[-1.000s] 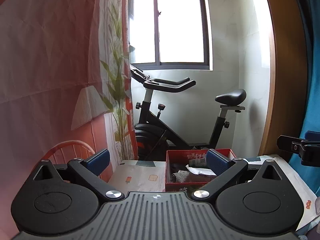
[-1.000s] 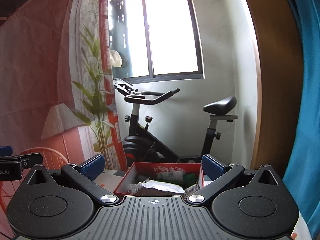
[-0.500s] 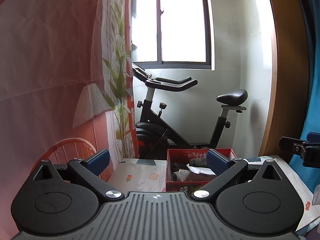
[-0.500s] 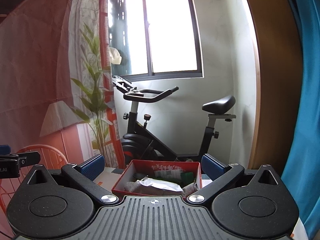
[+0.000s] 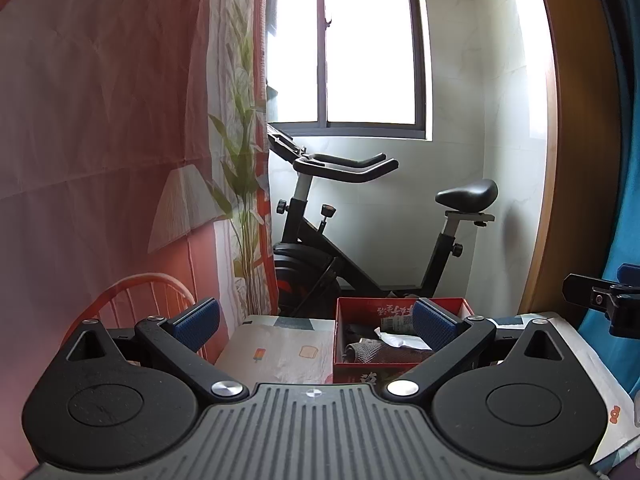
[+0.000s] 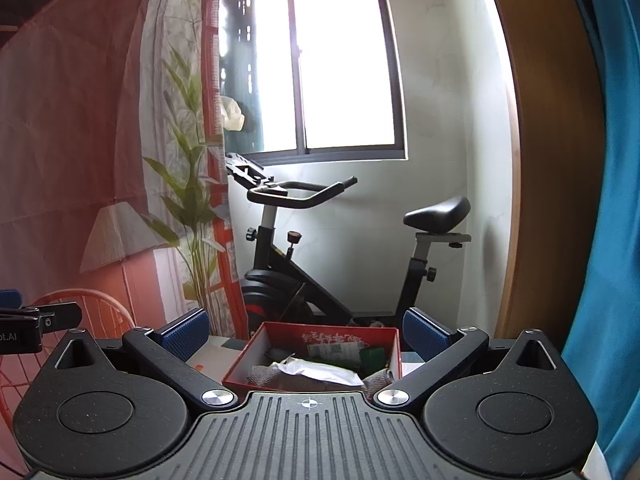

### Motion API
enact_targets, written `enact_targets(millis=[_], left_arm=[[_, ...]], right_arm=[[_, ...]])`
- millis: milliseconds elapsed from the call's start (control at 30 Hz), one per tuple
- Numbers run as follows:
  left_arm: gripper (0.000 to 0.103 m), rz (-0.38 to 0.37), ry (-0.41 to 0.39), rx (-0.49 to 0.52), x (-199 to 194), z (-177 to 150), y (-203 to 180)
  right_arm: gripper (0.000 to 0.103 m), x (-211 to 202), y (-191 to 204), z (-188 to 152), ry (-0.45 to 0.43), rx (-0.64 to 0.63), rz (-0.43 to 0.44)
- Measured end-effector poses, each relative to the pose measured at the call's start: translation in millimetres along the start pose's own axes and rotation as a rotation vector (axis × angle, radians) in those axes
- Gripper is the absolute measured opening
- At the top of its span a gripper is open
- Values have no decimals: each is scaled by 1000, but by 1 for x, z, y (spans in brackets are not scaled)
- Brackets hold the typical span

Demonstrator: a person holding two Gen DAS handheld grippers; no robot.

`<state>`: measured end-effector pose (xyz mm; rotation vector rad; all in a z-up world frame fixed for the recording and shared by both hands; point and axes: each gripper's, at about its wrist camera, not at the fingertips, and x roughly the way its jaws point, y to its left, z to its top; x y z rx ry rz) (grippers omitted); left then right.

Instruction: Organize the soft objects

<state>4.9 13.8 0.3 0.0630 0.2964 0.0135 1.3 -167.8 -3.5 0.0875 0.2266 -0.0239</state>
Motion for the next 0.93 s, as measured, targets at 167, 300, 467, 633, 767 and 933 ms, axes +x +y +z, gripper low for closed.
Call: enact_targets(millis=[167,300,467,633,767,933], left_arm=[[103,3,-1,-2,-1,0,-1],[103,4,3,-11,-1,0,0],[103,5,6,-13,0,0,0],[103,2,7,-15,0,0,0],[103,3,7,-13,1,0,-1],[103,7,7,-16,2,-1,0]], right_arm=[[103,-1,0,0,4,4,4],[103,-1,2,0,3,5,3],[103,-1,1,0,5,5,4],[103,0,1,0,8,6,4],[103,1,0,0,9,6,5],[103,2,-1,0,11,12,3]])
